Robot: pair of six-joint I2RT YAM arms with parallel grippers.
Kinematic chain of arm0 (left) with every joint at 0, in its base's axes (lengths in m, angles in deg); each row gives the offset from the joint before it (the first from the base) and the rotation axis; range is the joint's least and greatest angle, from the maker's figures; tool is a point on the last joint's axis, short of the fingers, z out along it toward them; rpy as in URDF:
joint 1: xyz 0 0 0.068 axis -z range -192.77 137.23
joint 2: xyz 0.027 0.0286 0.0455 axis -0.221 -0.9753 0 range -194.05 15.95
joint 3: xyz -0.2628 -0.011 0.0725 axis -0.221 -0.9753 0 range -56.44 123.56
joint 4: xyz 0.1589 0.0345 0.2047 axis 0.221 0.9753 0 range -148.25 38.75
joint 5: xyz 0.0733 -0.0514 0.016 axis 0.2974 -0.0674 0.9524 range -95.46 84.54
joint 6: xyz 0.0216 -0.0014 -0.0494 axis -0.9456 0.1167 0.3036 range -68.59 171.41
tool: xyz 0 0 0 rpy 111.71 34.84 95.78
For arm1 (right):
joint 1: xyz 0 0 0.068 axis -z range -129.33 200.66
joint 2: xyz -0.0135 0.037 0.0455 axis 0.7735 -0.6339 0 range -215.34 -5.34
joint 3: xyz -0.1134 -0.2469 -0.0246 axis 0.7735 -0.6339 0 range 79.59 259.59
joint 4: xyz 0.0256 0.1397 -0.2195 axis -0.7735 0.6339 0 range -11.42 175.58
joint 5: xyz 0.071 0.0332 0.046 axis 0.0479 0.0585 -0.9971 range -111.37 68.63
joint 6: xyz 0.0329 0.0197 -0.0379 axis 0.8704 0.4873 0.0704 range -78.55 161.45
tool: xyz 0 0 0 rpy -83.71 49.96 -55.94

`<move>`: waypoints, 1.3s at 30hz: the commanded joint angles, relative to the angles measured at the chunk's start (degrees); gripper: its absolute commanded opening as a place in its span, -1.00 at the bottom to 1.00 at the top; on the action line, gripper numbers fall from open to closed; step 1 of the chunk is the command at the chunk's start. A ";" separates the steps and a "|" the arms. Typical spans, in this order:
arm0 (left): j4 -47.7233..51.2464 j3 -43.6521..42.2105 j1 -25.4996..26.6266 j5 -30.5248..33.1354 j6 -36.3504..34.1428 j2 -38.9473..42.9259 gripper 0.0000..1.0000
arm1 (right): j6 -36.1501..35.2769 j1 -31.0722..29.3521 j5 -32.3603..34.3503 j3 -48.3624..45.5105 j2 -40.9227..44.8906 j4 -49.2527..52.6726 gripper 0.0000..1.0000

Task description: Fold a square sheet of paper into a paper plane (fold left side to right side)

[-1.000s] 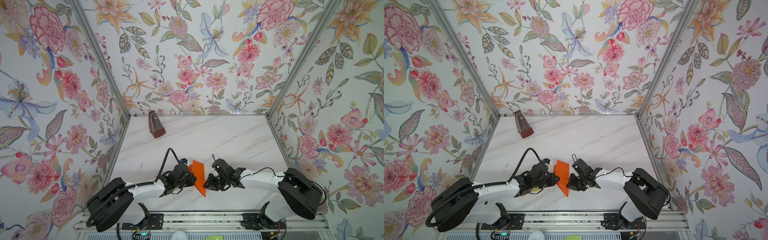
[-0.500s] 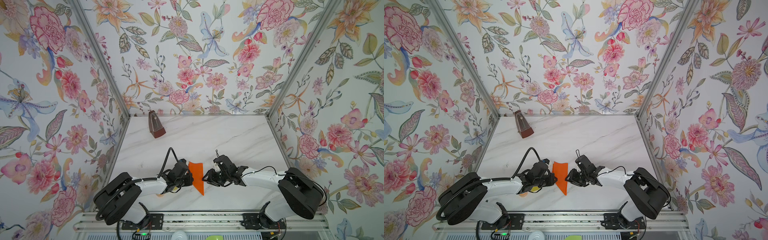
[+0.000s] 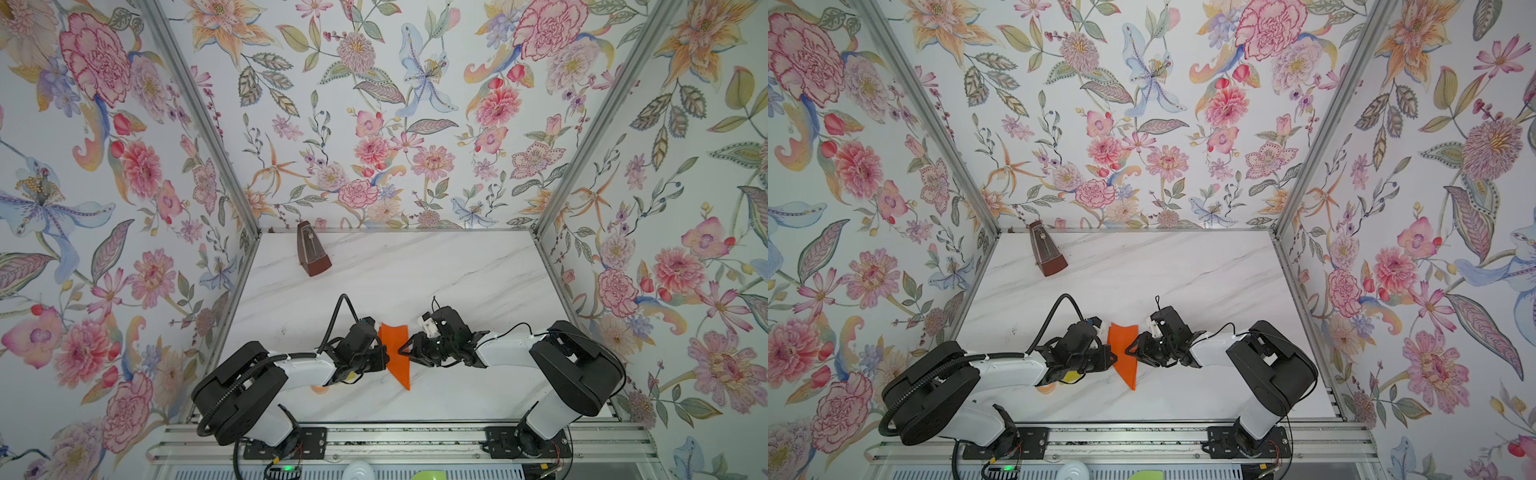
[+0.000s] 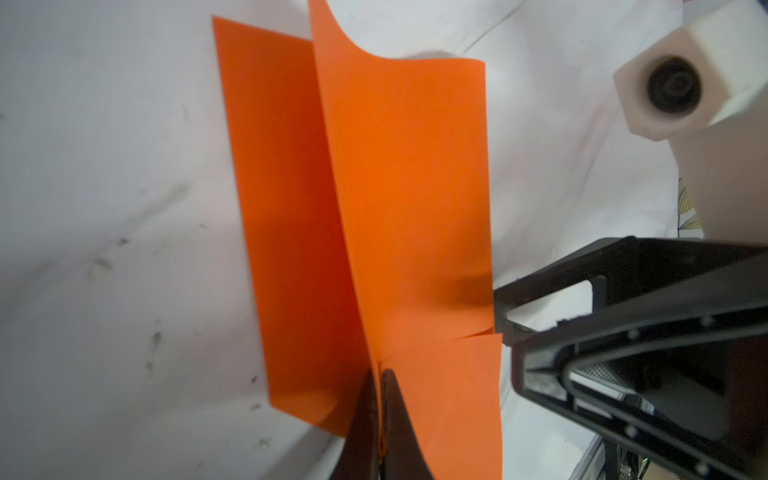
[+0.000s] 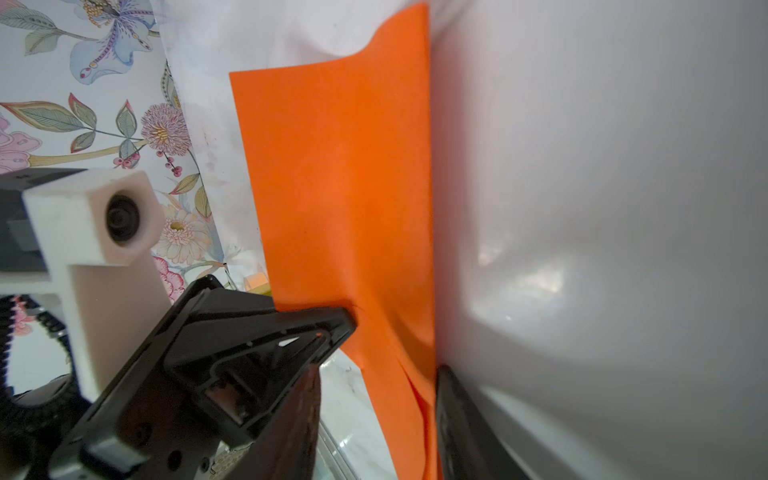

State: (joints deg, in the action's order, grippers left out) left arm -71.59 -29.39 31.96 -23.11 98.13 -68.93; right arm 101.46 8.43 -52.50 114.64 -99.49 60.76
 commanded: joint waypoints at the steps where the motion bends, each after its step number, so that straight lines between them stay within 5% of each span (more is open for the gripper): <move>1: 1.81 -0.41 -0.52 0.07 -0.93 -0.28 -0.92 | -0.33 0.01 -0.81 -1.03 1.13 -1.51 -0.09; 12: 1.86 -0.83 -0.61 0.21 -0.23 0.40 -0.92 | 0.08 -2.84 -0.87 -2.53 3.57 1.54 -0.15; 39: 2.31 -0.86 -0.80 -0.07 0.70 2.98 -0.86 | 1.91 -3.82 0.20 -7.12 2.57 -2.85 -0.85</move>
State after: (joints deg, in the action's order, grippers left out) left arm -71.13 -29.94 31.85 -23.22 98.63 -67.93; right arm 103.47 4.86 -52.44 108.65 -95.38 58.38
